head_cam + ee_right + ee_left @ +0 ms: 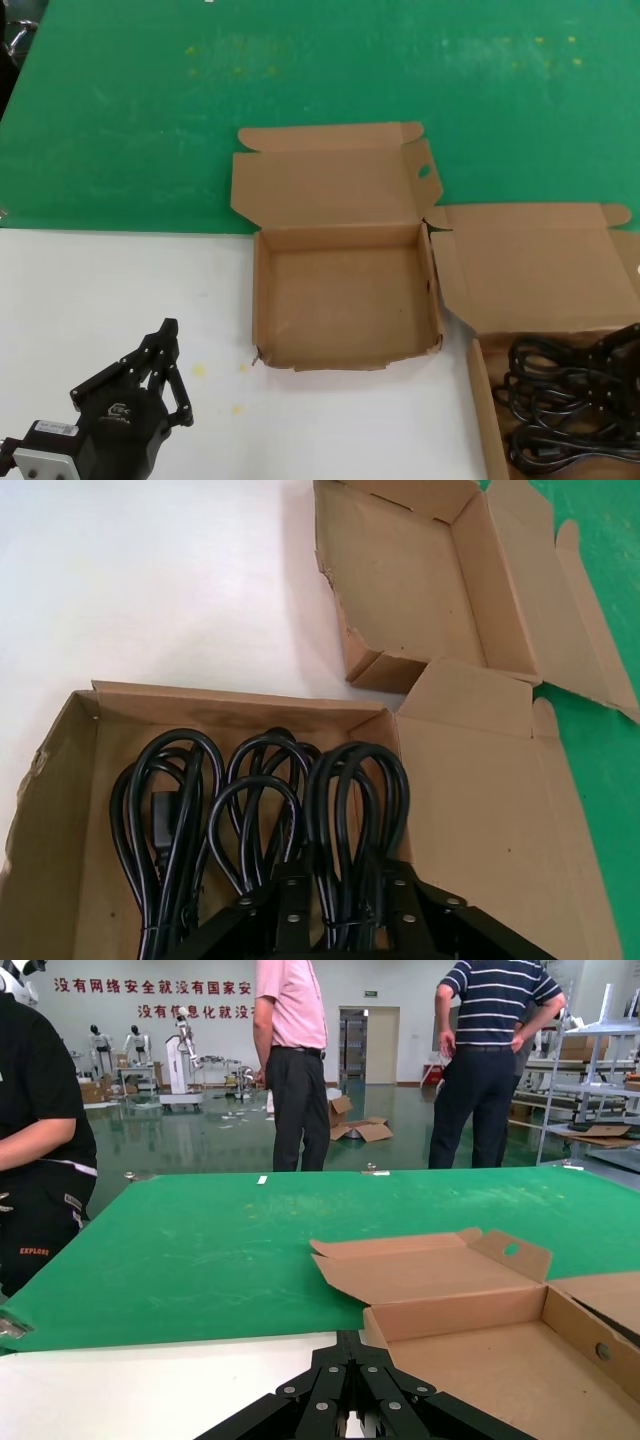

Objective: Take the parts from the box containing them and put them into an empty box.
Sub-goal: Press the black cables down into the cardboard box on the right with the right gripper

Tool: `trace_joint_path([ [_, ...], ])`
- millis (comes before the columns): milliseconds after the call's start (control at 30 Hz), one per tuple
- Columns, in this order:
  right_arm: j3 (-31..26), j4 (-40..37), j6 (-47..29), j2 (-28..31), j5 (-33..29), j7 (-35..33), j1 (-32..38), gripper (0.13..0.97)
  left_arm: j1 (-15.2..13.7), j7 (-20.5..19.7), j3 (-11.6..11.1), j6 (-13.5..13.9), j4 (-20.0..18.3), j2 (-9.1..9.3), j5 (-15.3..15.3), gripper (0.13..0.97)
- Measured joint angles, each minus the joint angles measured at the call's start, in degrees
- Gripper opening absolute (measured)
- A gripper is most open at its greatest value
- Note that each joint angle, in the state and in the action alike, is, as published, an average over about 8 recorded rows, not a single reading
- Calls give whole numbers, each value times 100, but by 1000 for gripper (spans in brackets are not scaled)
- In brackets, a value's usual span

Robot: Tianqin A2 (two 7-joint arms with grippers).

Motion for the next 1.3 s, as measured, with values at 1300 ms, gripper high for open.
trace_joint_path([
  [1300, 171, 630, 148, 157, -13, 420, 59, 150, 0, 0, 0, 0, 0, 0, 0, 133],
])
